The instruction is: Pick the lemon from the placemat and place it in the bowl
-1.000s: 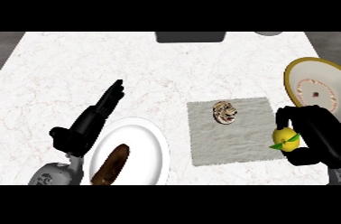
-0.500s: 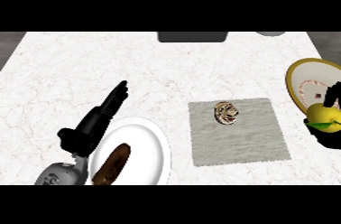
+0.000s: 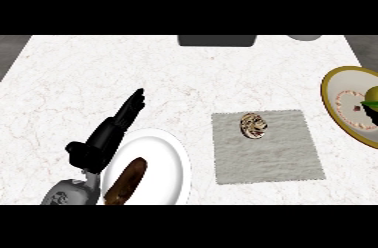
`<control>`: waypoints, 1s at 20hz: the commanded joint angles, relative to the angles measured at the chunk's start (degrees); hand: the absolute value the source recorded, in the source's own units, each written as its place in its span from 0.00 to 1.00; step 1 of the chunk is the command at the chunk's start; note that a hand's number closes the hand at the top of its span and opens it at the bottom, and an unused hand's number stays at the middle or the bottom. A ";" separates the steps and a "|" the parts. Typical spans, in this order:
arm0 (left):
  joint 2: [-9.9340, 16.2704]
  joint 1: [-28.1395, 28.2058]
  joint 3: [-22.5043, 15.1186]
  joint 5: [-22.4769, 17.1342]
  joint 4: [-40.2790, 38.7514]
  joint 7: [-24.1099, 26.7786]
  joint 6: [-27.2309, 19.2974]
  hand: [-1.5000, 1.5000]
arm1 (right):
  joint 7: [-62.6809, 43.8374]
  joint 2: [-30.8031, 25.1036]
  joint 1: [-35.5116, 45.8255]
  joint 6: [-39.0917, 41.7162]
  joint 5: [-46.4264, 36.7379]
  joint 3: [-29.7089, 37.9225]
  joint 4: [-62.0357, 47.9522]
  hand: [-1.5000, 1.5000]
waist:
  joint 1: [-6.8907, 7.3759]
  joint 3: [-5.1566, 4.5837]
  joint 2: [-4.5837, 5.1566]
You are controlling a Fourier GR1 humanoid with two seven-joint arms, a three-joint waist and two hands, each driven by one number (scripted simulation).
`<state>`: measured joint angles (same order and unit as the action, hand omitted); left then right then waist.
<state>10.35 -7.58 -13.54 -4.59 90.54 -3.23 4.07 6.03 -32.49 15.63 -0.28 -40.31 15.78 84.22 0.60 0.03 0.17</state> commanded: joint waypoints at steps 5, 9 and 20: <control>-2.21 -0.22 -1.01 1.74 -1.75 1.01 0.22 0.50 | 12.52 -5.75 11.66 -6.51 -3.88 2.71 -30.30 1.00 | 0.79 0.05 0.35; -2.21 -1.93 -1.44 2.83 -2.24 0.73 0.23 0.50 | 7.16 -5.75 13.96 4.58 -5.06 -1.31 -36.67 1.00 | 1.36 0.05 0.57; -0.96 -1.52 1.59 0.49 1.92 -2.45 2.15 0.50 | 27.49 -7.58 23.12 1.80 1.04 5.81 -59.55 0.00 | 1.21 0.13 0.40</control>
<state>8.81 -9.03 -13.17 -3.02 90.13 -3.33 5.64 27.53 -39.73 37.47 4.51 -40.76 19.10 31.01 2.00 0.14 0.66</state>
